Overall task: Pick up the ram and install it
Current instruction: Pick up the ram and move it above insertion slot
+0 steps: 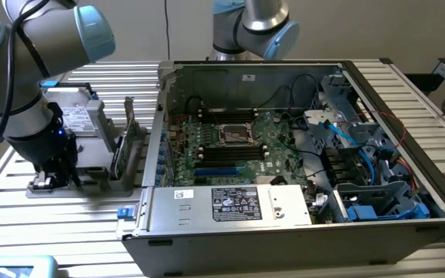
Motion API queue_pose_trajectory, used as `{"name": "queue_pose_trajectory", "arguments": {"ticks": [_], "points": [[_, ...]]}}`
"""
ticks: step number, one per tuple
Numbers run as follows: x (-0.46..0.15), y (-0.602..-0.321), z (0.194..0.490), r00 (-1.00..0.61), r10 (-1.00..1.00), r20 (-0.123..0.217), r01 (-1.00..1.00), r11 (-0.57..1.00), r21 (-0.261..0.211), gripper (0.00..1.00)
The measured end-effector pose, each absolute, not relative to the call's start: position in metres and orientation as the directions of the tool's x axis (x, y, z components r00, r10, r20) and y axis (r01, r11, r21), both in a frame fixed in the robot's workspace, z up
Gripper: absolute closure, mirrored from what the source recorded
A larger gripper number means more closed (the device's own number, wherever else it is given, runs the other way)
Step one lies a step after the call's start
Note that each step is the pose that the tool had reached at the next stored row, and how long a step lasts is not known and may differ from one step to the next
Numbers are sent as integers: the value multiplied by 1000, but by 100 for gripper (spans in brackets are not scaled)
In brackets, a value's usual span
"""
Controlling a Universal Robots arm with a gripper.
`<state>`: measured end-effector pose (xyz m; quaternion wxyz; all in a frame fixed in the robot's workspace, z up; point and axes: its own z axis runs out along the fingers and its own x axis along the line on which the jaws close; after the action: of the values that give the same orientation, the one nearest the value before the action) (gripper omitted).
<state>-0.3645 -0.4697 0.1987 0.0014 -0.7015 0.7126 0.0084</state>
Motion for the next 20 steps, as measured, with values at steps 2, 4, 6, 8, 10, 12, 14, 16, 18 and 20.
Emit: {"name": "queue_pose_trajectory", "arguments": {"ticks": [2, 4, 6, 8, 10, 12, 14, 16, 18, 20], "points": [[-365, -470, 207, -16, -1000, -14, -1000, 16, 10, 86], [-365, -470, 216, -16, -1000, -14, -1000, 16, 10, 86], [-365, -471, 225, -16, -1000, -14, -1000, 16, 10, 86], [-365, -472, 234, -16, -1000, -14, -1000, 16, 10, 86], [-365, -472, 243, -16, -1000, -14, -1000, 16, 10, 86], [-365, -473, 252, -16, -1000, -14, -1000, 16, 10, 86], [-365, -473, 261, -16, -1000, -14, -1000, 16, 10, 86], [-365, -474, 270, -16, -1000, -14, -1000, 16, 10, 86], [-363, -475, 280, -16, -1000, -14, -1000, 16, 10, 86], [-357, -476, 289, -16, -1000, -14, -1000, 16, 10, 86]]}}
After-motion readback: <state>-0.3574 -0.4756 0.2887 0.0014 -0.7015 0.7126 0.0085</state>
